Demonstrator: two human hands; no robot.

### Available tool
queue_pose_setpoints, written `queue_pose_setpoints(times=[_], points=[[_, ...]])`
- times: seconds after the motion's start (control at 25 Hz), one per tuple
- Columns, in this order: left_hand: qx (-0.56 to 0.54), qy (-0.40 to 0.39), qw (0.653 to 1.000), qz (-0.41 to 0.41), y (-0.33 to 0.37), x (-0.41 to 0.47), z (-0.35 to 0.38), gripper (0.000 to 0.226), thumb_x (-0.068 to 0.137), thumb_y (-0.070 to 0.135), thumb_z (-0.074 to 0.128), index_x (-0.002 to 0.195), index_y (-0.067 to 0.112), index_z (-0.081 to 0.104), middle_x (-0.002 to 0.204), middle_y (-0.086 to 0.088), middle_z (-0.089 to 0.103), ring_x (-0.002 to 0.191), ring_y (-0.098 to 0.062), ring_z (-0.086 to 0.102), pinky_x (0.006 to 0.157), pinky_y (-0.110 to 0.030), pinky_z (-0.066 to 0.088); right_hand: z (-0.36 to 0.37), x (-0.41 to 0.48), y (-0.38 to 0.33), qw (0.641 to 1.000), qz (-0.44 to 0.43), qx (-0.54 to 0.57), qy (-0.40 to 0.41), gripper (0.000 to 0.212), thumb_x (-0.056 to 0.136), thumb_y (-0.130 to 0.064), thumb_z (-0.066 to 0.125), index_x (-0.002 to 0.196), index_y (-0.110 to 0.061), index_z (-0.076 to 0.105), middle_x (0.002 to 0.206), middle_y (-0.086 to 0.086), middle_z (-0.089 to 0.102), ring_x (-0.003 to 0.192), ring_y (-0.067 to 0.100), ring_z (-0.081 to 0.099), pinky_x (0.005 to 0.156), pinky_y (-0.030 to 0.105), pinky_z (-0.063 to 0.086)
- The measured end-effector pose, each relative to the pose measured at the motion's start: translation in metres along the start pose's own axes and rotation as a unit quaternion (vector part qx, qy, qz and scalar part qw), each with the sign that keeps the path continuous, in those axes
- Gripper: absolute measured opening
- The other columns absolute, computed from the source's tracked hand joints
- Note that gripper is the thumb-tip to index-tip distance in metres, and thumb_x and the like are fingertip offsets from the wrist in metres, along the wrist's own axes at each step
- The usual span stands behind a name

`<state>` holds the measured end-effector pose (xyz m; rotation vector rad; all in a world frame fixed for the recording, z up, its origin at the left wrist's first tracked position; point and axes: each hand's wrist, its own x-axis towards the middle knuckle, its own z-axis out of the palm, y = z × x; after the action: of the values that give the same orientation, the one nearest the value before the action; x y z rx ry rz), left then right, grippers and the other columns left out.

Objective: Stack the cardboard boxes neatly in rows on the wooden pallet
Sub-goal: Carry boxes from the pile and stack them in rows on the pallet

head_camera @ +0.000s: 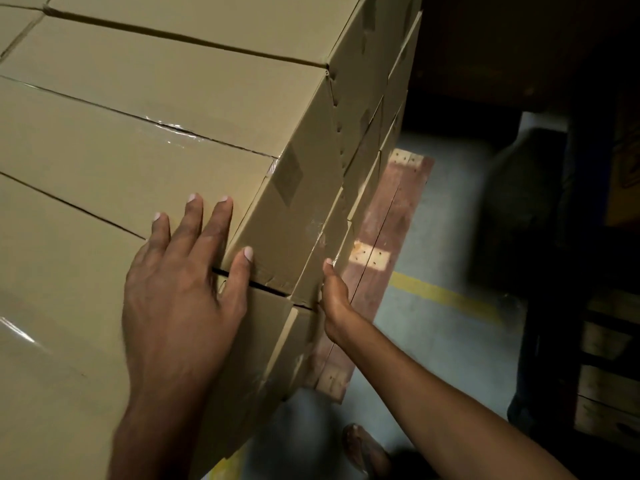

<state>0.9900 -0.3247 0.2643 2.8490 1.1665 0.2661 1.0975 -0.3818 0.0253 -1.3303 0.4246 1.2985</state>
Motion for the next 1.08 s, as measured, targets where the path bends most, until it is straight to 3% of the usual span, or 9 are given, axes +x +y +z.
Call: queue_pose_setpoints(times=[0.2,0.32,0.36,0.44,0.52,0.6,0.72,0.92,1.08], points=[[-0.004,0.122,0.987,0.102,0.034,-0.024,0.029,0.041,0.099,0.018,0.062,0.140,0.010,0.061,0.150,-0.011,0.054,0.144,-0.032,0.045,0.117,-0.053,0.032,-0.034,-0.015,0.007,0.998,-0.035,-0.055,0.008,0.040,0.107,-0.037,0.048,0.139,-0.017,0.062,0.140,0.002,0.063,0.122,0.017,0.058,0.111,0.040,0.043],[-0.062,0.132,0.979,0.143,0.055,-0.058,0.092,0.034,0.100,0.012,0.058,0.132,0.008,0.066,0.144,-0.010,0.060,0.138,-0.028,0.053,0.112,-0.047,0.043,-0.050,-0.009,0.006,0.993,-0.068,-0.096,0.003,0.029,0.106,-0.024,0.052,0.128,-0.014,0.067,0.127,0.002,0.070,0.114,0.015,0.063,0.097,0.032,0.050],[-0.116,0.120,0.980,0.110,0.060,-0.067,0.120,0.032,0.099,0.012,0.058,0.130,0.009,0.068,0.140,-0.009,0.063,0.132,-0.025,0.058,0.106,-0.043,0.049,-0.055,-0.003,0.003,0.989,-0.090,-0.119,0.002,0.028,0.105,-0.021,0.053,0.128,-0.014,0.067,0.126,0.001,0.070,0.118,0.015,0.063,0.101,0.033,0.050],[-0.267,0.074,0.958,-0.075,0.072,-0.077,0.165,0.036,0.099,0.013,0.060,0.134,0.017,0.066,0.137,-0.002,0.065,0.123,-0.018,0.063,0.097,-0.041,0.056,-0.062,0.013,-0.011,0.975,-0.144,-0.170,0.007,0.031,0.104,-0.016,0.055,0.134,-0.013,0.064,0.130,-0.001,0.067,0.123,0.014,0.060,0.111,0.035,0.046],[-0.415,0.010,0.858,-0.304,0.084,-0.075,0.199,0.050,0.098,0.012,0.063,0.146,0.023,0.054,0.143,0.001,0.060,0.124,-0.015,0.062,0.098,-0.036,0.054,-0.069,0.029,-0.032,0.956,-0.197,-0.219,0.013,0.036,0.102,-0.013,0.058,0.138,-0.015,0.062,0.134,-0.001,0.065,0.122,0.012,0.059,0.113,0.034,0.044],[-0.491,-0.018,0.760,-0.426,0.094,-0.069,0.225,0.066,0.098,0.008,0.064,0.157,0.020,0.036,0.154,-0.001,0.050,0.123,-0.009,0.058,0.094,-0.022,0.047,-0.070,0.040,-0.057,0.933,-0.243,-0.265,0.010,0.039,0.101,-0.014,0.060,0.139,-0.020,0.060,0.135,-0.005,0.064,0.122,0.011,0.059,0.113,0.037,0.045],[-0.518,0.029,0.715,-0.468,0.110,-0.060,0.241,0.086,0.096,0.003,0.064,0.164,0.020,0.015,0.166,0.000,0.029,0.127,-0.012,0.056,0.095,-0.014,0.042,-0.064,0.048,-0.092,0.908,-0.314,-0.277,0.000,0.042,0.101,-0.016,0.059,0.142,-0.023,0.055,0.136,-0.011,0.060,0.123,0.007,0.057,0.112,0.037,0.046],[-0.519,0.107,0.698,-0.481,0.128,-0.048,0.248,0.100,0.093,0.001,0.067,0.164,0.026,0.002,0.171,0.000,0.014,0.138,-0.015,0.050,0.109,-0.033,0.047,-0.056,0.054,-0.140,0.894,-0.355,-0.271,-0.031,0.055,0.100,-0.001,0.055,0.150,-0.023,0.045,0.135,-0.016,0.049,0.126,0.005,0.049,0.109,0.031,0.046],[-0.526,0.146,0.670,-0.504,0.137,-0.038,0.261,0.106,0.091,0.003,0.070,0.164,0.030,-0.003,0.170,-0.004,0.015,0.132,-0.014,0.056,0.080,0.000,0.046,-0.064,0.070,-0.149,0.880,-0.347,-0.320,-0.046,0.054,0.098,-0.002,0.059,0.146,-0.024,0.049,0.131,-0.016,0.054,0.127,0.008,0.050,0.112,0.040,0.046]])
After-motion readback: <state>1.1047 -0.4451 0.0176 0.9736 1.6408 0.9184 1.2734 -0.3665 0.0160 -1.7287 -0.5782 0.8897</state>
